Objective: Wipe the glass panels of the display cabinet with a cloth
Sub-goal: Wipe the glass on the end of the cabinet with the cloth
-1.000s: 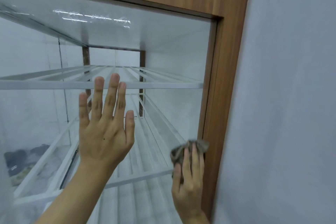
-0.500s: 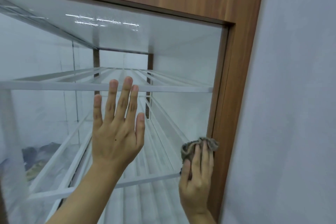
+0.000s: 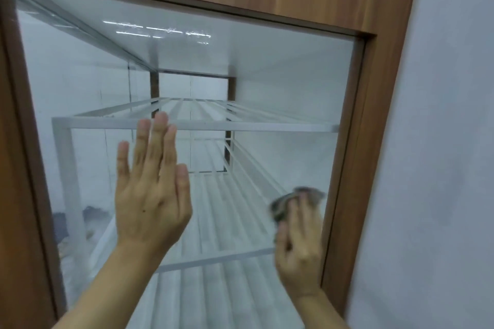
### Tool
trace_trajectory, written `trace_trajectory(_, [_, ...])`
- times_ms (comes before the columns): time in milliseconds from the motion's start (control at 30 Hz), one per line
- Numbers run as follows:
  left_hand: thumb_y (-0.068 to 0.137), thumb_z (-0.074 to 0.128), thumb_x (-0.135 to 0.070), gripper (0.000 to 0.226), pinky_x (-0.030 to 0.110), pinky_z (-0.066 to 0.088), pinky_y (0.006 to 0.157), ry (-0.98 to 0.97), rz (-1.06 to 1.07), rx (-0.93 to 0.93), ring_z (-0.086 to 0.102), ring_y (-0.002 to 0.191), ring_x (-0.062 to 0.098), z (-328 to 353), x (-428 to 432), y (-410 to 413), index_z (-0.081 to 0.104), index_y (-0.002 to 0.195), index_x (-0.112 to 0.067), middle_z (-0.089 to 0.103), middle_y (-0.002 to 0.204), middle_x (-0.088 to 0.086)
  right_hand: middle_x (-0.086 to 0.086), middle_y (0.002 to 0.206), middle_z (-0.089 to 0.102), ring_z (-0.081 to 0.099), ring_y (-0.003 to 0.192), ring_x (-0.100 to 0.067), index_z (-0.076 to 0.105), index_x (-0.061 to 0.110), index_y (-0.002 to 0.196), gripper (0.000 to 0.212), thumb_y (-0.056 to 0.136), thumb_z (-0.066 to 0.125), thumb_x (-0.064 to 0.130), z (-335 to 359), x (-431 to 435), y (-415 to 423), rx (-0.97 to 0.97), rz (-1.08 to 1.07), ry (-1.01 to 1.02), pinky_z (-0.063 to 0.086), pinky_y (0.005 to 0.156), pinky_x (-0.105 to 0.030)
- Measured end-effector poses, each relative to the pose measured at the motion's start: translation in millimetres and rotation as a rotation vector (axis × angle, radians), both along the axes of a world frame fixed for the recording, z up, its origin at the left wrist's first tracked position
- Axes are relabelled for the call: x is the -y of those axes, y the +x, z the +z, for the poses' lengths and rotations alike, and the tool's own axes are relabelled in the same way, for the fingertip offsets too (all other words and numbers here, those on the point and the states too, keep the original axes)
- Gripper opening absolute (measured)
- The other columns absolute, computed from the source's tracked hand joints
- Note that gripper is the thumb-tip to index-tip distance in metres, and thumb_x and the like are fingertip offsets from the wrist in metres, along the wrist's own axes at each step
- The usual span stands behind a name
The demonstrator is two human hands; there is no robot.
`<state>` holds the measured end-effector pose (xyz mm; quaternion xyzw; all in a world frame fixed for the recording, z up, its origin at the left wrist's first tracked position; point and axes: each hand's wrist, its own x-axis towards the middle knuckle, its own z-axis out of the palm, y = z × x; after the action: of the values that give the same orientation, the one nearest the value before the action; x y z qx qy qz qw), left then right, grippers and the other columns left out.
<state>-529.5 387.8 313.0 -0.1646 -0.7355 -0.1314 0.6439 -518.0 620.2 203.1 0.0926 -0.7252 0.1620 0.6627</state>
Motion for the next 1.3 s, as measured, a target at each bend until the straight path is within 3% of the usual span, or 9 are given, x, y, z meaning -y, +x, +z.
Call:
trace_trajectory(133, [0.106, 0.028, -0.023, 0.057, 0.052, 0.008, 0.125, -0.059, 0.079, 0.015, 0.005, 0.157, 0.023, -4.0, 22.4, -6.1, 0.019, 0.159, -0.002, 0.016, 0.168, 0.011, -0.023, 0.148, 0.048, 0.042, 0.140, -0.041, 0.053, -0.007, 0.138, 0.041, 0.104, 0.045, 0.014, 103.2, 2.2, -22.0, -0.170, -0.078, -0.342, 0.036, 0.114, -0.057])
trace_trajectory(233, [0.106, 0.029, -0.024, 0.058, 0.051, 0.007, 0.125, -0.057, 0.068, 0.017, 0.007, 0.157, 0.023, -4.4, 21.3, -6.8, 0.019, 0.159, -0.003, 0.015, 0.168, 0.009, -0.024, 0.147, 0.049, 0.041, 0.142, -0.040, 0.054, -0.006, 0.138, 0.040, 0.102, 0.049, 0.011, 160.1, 57.8, -29.7, -0.241, 0.031, -0.225, 0.034, 0.118, -0.051])
trace_trajectory(400, [0.107, 0.027, -0.024, 0.056, 0.048, 0.004, 0.127, -0.066, 0.073, 0.026, 0.012, 0.156, 0.026, -4.2, 24.8, -5.8, 0.019, 0.159, -0.004, 0.015, 0.168, 0.009, -0.020, 0.149, 0.046, 0.041, 0.142, -0.039, 0.053, -0.004, 0.137, 0.039, 0.104, 0.049, 0.016, 27.1, 74.6, -3.3, -0.037, 0.051, 0.069, 0.042, 0.108, -0.058])
trace_trajectory(633, [0.108, 0.025, -0.026, 0.057, 0.048, 0.001, 0.126, -0.057, 0.087, 0.045, 0.007, 0.157, 0.026, -5.0, 21.2, -4.3, 0.014, 0.160, -0.005, 0.012, 0.169, 0.009, -0.018, 0.153, 0.044, 0.036, 0.145, -0.037, 0.048, -0.001, 0.144, 0.045, 0.104, 0.044, 0.019, 134.5, 29.7, -25.7, -0.170, -0.032, -0.460, 0.029, 0.122, -0.047])
trace_trajectory(800, [0.107, 0.026, -0.026, 0.057, 0.048, 0.003, 0.127, -0.067, 0.082, 0.031, 0.009, 0.156, 0.025, -4.4, 23.4, -5.2, 0.018, 0.159, -0.004, 0.015, 0.168, 0.009, -0.018, 0.154, 0.042, 0.035, 0.147, -0.036, 0.047, -0.001, 0.143, 0.042, 0.103, 0.049, 0.015, 53.1, 85.9, -12.4, -0.061, 0.093, 0.027, 0.038, 0.113, -0.057])
trace_trajectory(933, [0.107, 0.025, -0.026, 0.058, 0.049, 0.001, 0.126, -0.071, 0.090, 0.043, 0.007, 0.157, 0.026, -4.3, 22.2, -4.1, 0.014, 0.160, -0.004, 0.011, 0.169, 0.009, -0.012, 0.157, 0.038, 0.033, 0.149, -0.029, 0.044, -0.003, 0.142, 0.044, 0.106, 0.043, 0.022, 3.5, 48.4, -4.8, -0.039, 0.032, -0.152, 0.037, 0.110, -0.063])
trace_trajectory(1067, [0.106, 0.026, -0.025, 0.058, 0.049, 0.001, 0.126, -0.074, 0.091, 0.038, 0.007, 0.157, 0.027, -5.4, 21.3, -4.9, 0.015, 0.160, -0.004, 0.010, 0.169, 0.009, -0.017, 0.151, 0.045, 0.037, 0.145, -0.036, 0.049, 0.001, 0.142, 0.043, 0.103, 0.046, 0.020, 121.1, 62.0, -26.2, -0.183, 0.039, -0.400, 0.031, 0.120, -0.052])
trace_trajectory(1167, [0.107, 0.026, -0.025, 0.057, 0.049, 0.003, 0.127, -0.070, 0.083, 0.030, 0.009, 0.156, 0.026, -5.0, 23.2, -5.5, 0.017, 0.160, -0.005, 0.012, 0.169, 0.008, -0.020, 0.149, 0.046, 0.037, 0.145, -0.036, 0.052, -0.001, 0.139, 0.041, 0.101, 0.051, 0.014, 133.9, 104.0, -26.5, -0.207, 0.096, -0.178, 0.032, 0.120, -0.049])
trace_trajectory(1300, [0.106, 0.027, -0.023, 0.056, 0.046, 0.004, 0.127, -0.094, 0.057, 0.025, 0.013, 0.156, 0.027, -4.2, 28.6, -5.8, 0.018, 0.159, -0.005, 0.014, 0.169, 0.008, -0.019, 0.144, 0.050, 0.040, 0.145, -0.028, 0.053, 0.000, 0.137, 0.040, 0.100, 0.054, 0.015, 21.2, 100.9, -4.8, -0.076, 0.069, 0.122, 0.047, 0.103, -0.059])
